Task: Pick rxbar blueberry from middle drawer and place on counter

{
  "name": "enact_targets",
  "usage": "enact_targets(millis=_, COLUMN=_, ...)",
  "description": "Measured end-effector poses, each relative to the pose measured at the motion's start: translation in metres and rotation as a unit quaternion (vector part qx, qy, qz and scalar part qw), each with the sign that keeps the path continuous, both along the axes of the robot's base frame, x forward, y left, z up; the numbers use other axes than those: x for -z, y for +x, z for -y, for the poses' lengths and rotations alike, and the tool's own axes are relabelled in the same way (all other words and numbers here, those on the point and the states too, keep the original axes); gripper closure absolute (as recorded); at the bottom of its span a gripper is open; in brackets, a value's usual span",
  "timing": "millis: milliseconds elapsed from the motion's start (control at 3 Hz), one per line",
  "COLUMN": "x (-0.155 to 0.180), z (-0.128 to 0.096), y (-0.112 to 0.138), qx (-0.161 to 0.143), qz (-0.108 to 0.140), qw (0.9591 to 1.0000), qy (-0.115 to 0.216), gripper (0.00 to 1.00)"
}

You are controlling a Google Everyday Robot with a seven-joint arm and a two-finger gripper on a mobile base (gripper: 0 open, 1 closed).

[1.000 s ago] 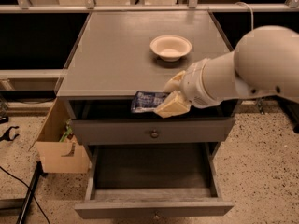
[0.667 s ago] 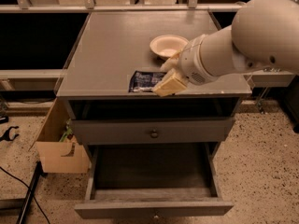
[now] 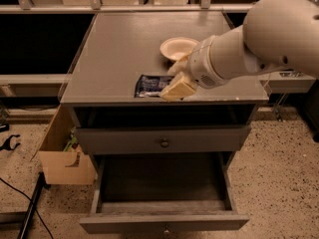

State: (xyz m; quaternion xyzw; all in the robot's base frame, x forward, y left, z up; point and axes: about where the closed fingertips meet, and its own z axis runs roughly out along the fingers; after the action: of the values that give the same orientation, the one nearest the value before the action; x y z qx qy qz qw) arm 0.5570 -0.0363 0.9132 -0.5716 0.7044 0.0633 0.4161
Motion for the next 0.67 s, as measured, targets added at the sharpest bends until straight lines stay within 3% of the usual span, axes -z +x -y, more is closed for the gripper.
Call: enact_targets(millis=667, x=0.006, z=-0.034, y=0.036, qx=-0.031, qz=-0.019, qw=0.9993, qy=0.008, gripper=1.00)
